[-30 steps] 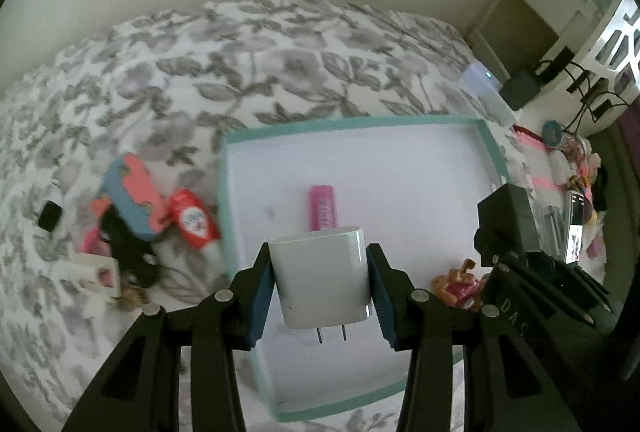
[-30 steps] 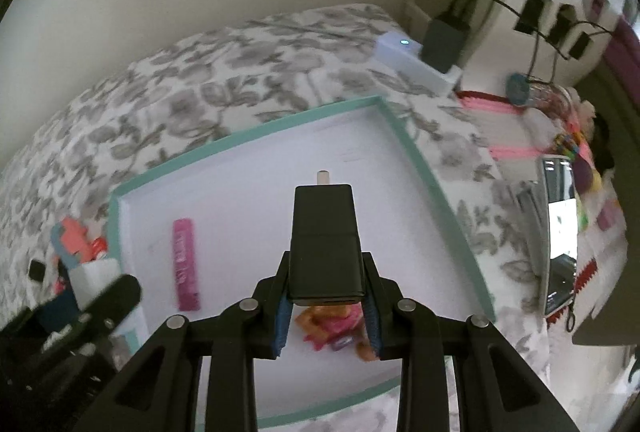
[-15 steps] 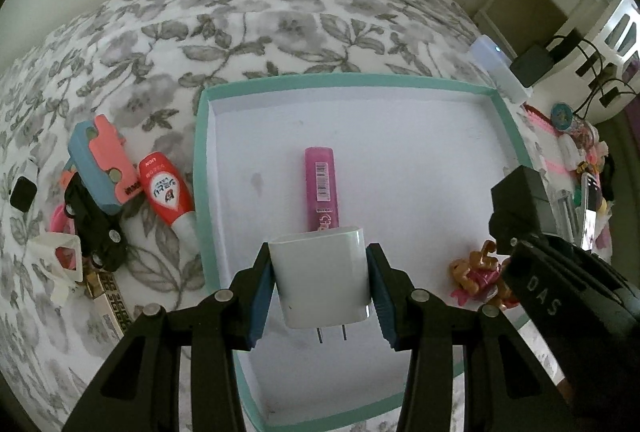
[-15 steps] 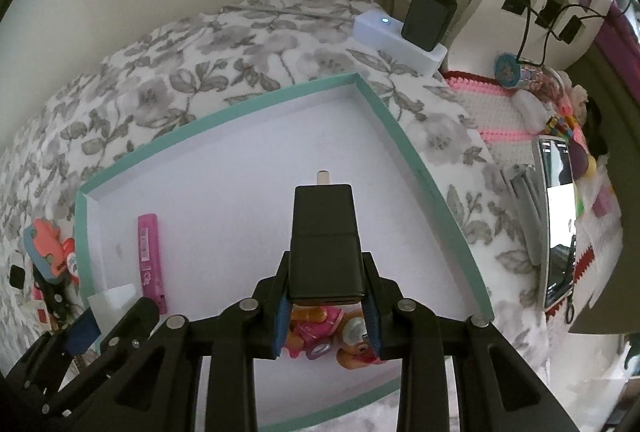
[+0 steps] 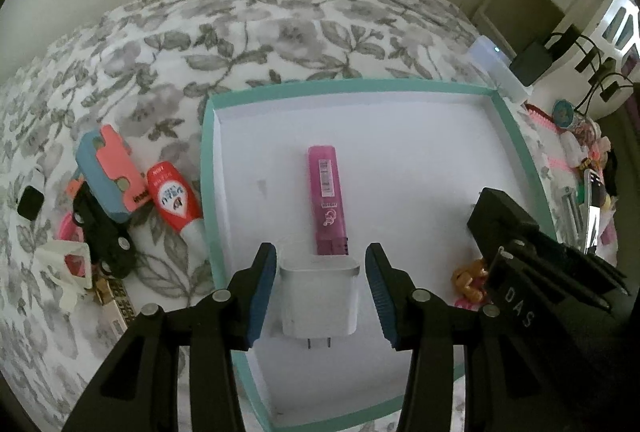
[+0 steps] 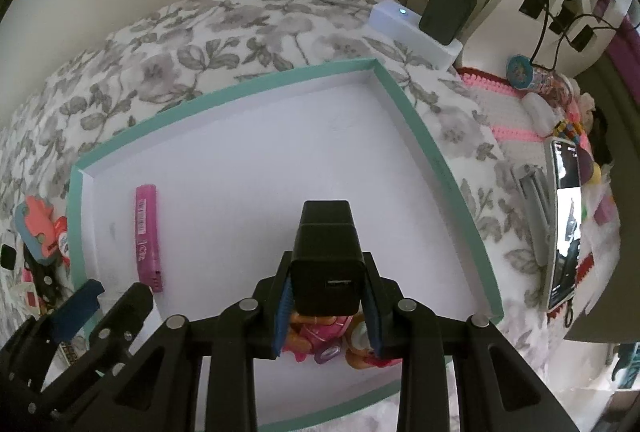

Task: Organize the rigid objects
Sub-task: 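Lower both chargers into the tray and open both grippers, then withdraw both tools from the tray toward the remaining items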

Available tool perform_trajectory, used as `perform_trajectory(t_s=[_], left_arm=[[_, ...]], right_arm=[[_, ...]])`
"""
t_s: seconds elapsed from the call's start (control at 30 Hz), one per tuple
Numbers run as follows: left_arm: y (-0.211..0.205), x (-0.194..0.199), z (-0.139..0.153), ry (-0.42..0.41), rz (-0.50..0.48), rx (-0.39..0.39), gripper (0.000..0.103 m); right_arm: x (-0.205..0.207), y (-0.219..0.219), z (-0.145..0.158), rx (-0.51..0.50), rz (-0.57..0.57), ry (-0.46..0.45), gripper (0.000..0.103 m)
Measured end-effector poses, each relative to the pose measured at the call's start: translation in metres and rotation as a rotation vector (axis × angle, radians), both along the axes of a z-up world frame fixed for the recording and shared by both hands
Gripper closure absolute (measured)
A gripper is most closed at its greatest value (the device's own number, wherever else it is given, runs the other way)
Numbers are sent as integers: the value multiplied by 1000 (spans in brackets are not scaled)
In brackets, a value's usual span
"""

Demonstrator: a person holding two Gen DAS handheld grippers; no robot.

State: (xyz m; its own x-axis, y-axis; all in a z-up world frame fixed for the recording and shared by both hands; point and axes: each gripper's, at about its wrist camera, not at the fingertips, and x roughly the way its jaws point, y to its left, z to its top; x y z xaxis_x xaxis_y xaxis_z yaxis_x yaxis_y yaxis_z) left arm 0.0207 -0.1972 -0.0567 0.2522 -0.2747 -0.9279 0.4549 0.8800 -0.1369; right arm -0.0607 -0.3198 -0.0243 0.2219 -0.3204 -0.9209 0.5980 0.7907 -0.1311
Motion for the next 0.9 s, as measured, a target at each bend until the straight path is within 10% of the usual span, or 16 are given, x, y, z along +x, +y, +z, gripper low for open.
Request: perform_trajectory(t_s=[0.63, 0.73, 0.9], left_arm=[[37, 16, 30, -66, 130, -48, 42], [53, 24, 29, -67, 192, -36, 18], [79, 36, 30, -67, 270, -21, 16]], right_arm=[[-5, 13, 43, -55, 16, -126, 40], [-3, 17, 40, -40, 30, -121, 36], [3, 30, 32, 6, 79, -129, 25]])
